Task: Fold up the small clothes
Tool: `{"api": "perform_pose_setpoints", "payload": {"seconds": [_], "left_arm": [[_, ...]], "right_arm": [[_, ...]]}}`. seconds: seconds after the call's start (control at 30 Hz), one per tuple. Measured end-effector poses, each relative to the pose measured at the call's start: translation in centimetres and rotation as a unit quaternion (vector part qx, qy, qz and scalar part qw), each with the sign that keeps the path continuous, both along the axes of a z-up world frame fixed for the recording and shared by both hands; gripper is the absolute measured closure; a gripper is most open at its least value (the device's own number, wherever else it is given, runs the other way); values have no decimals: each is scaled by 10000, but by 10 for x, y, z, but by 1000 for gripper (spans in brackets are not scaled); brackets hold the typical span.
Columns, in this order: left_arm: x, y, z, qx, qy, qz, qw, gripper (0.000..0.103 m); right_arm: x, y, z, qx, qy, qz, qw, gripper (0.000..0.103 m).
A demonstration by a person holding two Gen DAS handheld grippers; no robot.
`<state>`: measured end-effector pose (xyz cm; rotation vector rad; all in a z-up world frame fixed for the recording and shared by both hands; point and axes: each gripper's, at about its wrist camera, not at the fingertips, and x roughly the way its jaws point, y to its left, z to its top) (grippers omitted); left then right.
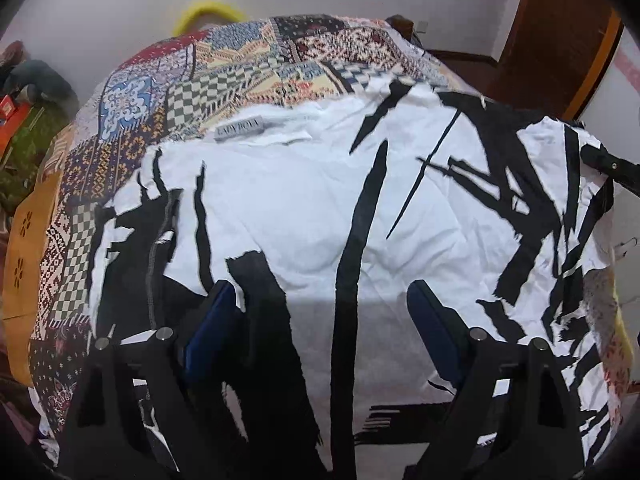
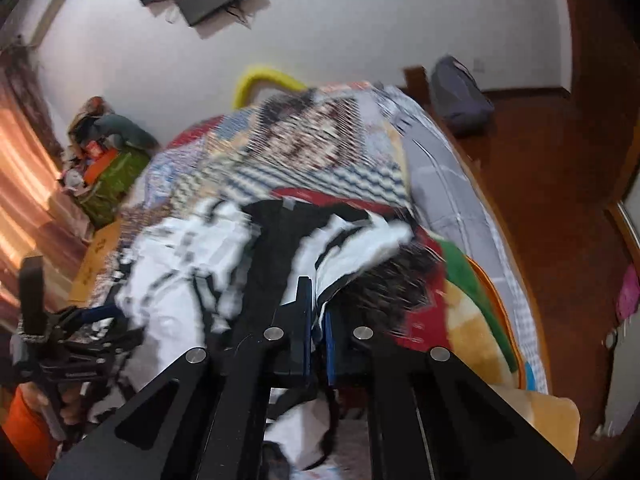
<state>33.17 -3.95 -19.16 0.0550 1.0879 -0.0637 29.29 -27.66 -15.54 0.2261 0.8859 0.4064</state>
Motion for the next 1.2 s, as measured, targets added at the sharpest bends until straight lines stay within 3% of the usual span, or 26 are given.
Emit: {"api": "perform_pose_setpoints", "payload": {"seconds": [0.2, 0.3, 0.67, 0.83, 0.97, 1.2], "left_arm": [[-9, 6, 21, 102, -220, -2, 9997, 15], [-15, 12, 32, 87, -339, 3, 9994, 15], [-32, 25, 52, 146, -584, -45, 9982, 15], [-36, 28, 52, 120, -578, -35, 9983, 15], [-37, 28, 52, 139, -576, -30, 9982, 15], [-17, 18, 51, -17, -530, -87, 9986, 15]], "right_arm": [[-3, 48, 34, 142, -385, 547, 9977, 98], [0, 75, 35, 90, -444, 791, 9958, 98], [11, 156, -25, -252, 234, 1514, 9879, 98], [9, 166, -43, -507, 606, 1765, 9811, 92], [4, 156, -32, -362, 664, 1814, 9805, 68], [-4, 130, 3, -642, -95, 1529, 9861, 67]]}}
